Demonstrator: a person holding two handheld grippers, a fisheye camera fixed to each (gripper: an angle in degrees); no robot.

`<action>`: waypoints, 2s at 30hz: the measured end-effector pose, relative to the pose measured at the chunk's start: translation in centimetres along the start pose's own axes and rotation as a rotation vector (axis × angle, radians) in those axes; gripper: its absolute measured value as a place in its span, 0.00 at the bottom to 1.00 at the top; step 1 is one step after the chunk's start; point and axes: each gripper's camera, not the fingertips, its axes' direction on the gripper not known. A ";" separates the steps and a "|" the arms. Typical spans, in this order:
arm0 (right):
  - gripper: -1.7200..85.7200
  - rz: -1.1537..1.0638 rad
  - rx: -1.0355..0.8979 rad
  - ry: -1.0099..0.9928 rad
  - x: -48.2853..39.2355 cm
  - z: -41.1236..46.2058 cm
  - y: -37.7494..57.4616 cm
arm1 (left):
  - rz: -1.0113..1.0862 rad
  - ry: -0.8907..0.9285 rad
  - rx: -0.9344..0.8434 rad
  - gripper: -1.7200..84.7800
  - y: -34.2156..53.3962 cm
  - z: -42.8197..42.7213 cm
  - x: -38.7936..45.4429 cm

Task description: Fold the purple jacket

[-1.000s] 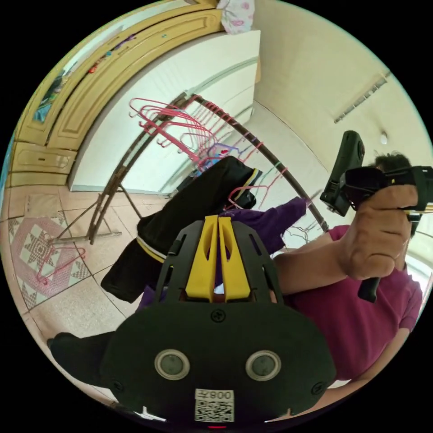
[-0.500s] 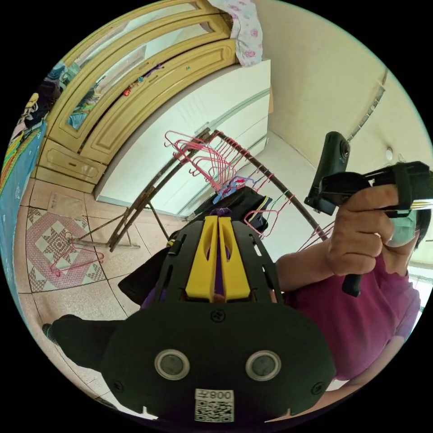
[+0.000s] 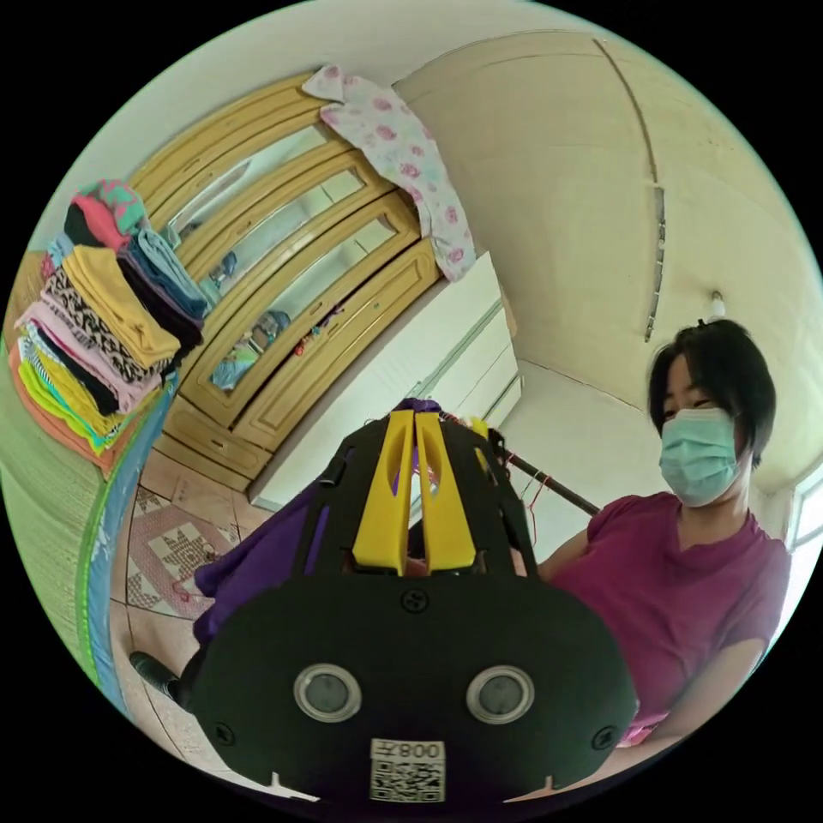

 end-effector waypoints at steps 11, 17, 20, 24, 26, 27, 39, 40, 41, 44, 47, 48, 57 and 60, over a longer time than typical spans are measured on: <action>0.05 0.194 -0.231 0.158 9.9 10.3 11.9 | 0.167 -0.087 0.103 0.02 1.5 -20.3 2.6; 0.03 0.226 -0.482 0.069 12.8 23.7 18.9 | 0.285 -0.175 0.112 0.02 3.0 -31.0 6.3; 0.02 0.211 -0.546 0.028 12.3 29.0 20.7 | 0.310 -0.251 0.117 0.02 4.7 -36.4 7.8; 0.02 0.157 -0.521 -0.018 12.0 32.2 21.1 | 0.288 -0.358 0.122 0.02 7.7 -43.3 8.3; 0.02 0.154 -0.535 -0.029 12.7 34.3 21.2 | 0.273 -0.383 0.128 0.02 9.1 -45.7 7.8; 0.02 0.163 -0.552 -0.056 13.3 36.3 21.6 | 0.255 -0.395 0.142 0.02 10.1 -47.3 7.3; 0.02 0.219 -0.921 -0.394 10.3 56.8 32.8 | 0.171 -0.421 0.306 0.02 16.7 -63.6 4.6; 0.02 0.218 -0.899 -0.394 10.4 56.3 31.6 | 0.164 -0.426 0.311 0.02 17.0 -64.2 4.8; 0.02 0.211 -0.881 -0.387 10.5 55.9 30.8 | 0.150 -0.439 0.319 0.02 17.8 -65.2 5.2; 0.02 0.165 -0.765 -0.322 11.7 53.9 27.0 | 0.144 -0.465 0.326 0.02 20.2 -66.7 7.3; 0.02 0.104 -0.712 -0.367 12.7 55.9 26.1 | 0.190 -0.538 0.316 0.02 23.1 -67.0 10.9; 0.02 0.066 -0.789 -0.382 12.4 58.1 27.6 | 0.200 -0.570 0.328 0.02 24.4 -67.2 12.3; 0.02 0.065 -0.971 -0.689 -3.8 53.9 42.9 | 0.293 -0.662 0.395 0.02 29.5 -69.6 22.8; 0.02 -0.005 -1.062 -0.781 -9.6 54.3 47.1 | 0.327 -0.639 0.384 0.02 30.8 -69.5 25.0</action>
